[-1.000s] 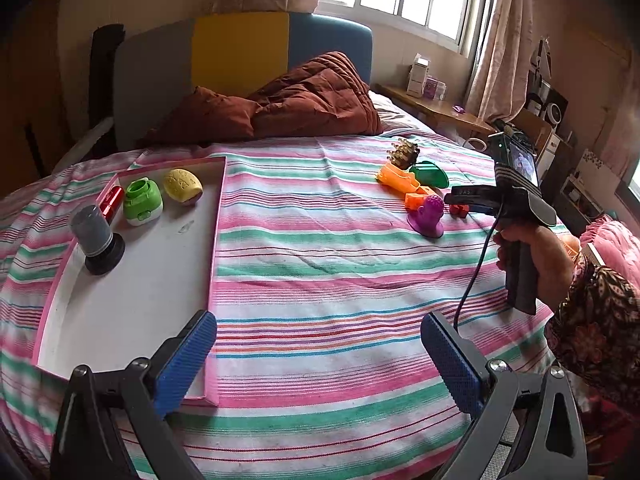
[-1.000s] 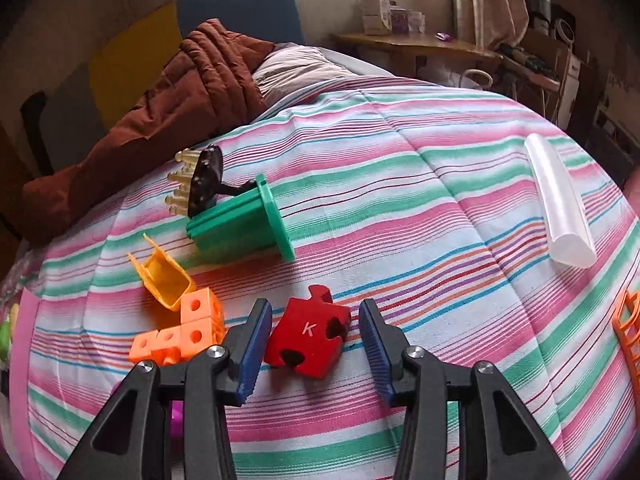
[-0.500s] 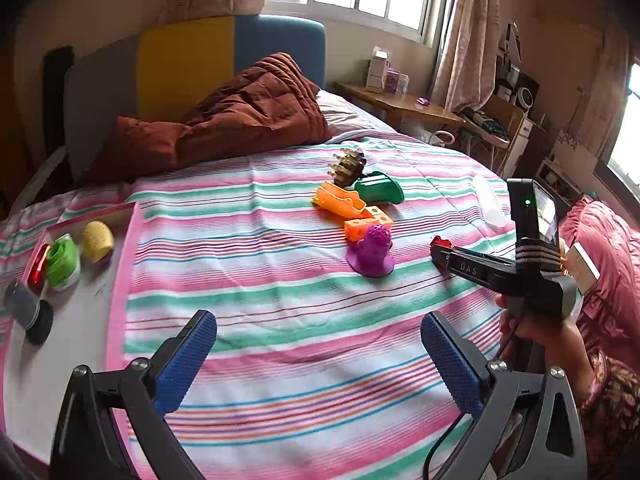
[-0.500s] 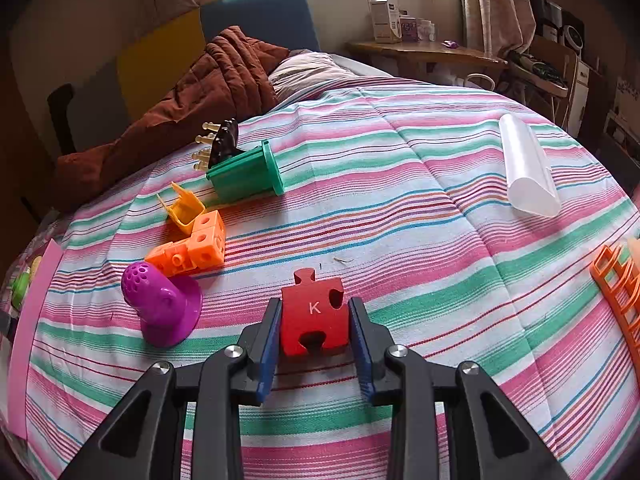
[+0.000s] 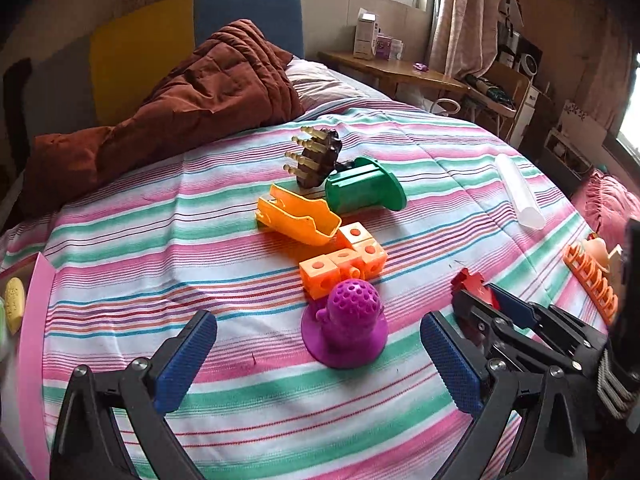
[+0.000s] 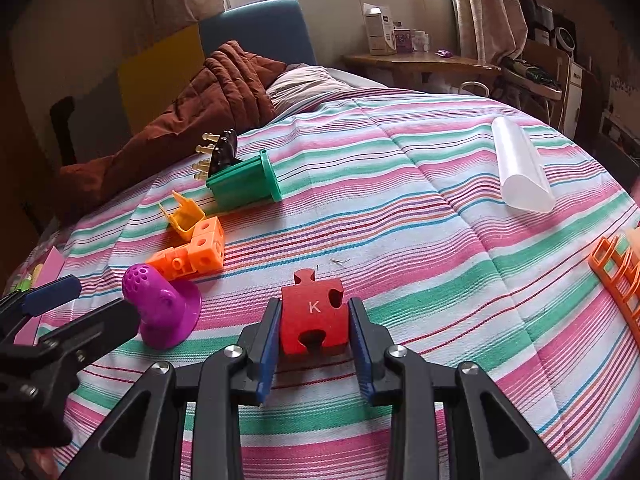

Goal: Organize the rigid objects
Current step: 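Grasp the purple mesh toy with the left gripper while the right gripper holds the red puzzle piece, then carry the purple toy into the tray and open the left gripper while the right holds the puzzle piece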

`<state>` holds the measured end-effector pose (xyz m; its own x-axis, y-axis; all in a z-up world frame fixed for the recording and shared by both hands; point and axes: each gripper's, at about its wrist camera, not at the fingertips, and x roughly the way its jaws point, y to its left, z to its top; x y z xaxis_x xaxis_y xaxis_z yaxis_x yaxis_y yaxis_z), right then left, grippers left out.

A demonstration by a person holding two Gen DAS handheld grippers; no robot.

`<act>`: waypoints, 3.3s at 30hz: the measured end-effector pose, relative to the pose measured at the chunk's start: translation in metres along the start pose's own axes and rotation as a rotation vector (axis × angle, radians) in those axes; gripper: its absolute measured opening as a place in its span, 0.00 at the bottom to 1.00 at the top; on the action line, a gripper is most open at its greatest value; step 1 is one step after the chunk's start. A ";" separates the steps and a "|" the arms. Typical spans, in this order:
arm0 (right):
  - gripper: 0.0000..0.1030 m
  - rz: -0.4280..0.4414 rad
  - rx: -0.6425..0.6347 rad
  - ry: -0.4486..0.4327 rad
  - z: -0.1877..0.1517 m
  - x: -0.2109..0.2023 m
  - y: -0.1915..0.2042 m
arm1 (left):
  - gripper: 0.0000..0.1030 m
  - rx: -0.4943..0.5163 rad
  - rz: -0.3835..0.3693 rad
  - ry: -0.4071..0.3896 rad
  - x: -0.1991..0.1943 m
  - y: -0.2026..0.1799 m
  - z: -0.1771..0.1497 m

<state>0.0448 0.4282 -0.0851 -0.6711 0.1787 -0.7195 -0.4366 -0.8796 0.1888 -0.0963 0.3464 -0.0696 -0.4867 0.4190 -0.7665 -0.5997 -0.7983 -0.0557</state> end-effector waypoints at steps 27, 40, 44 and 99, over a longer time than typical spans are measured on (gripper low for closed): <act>0.31 -0.039 -0.029 -0.016 -0.002 -0.001 0.006 | 0.39 -0.060 -0.059 -0.011 -0.002 0.025 -0.034; 0.31 -0.104 -0.084 -0.018 -0.003 -0.001 0.016 | 0.39 -0.064 -0.087 -0.050 -0.041 0.032 -0.062; 0.31 -0.117 -0.096 -0.017 -0.003 0.000 0.017 | 0.39 -0.077 -0.115 -0.047 -0.050 0.036 -0.072; 0.31 -0.143 -0.225 -0.027 -0.010 -0.003 0.043 | 0.60 -0.443 0.188 -0.016 -0.107 0.293 -0.100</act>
<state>0.0341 0.3851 -0.0812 -0.6293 0.3178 -0.7092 -0.3865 -0.9197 -0.0692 -0.1560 0.0244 -0.0678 -0.5725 0.2532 -0.7798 -0.1737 -0.9670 -0.1865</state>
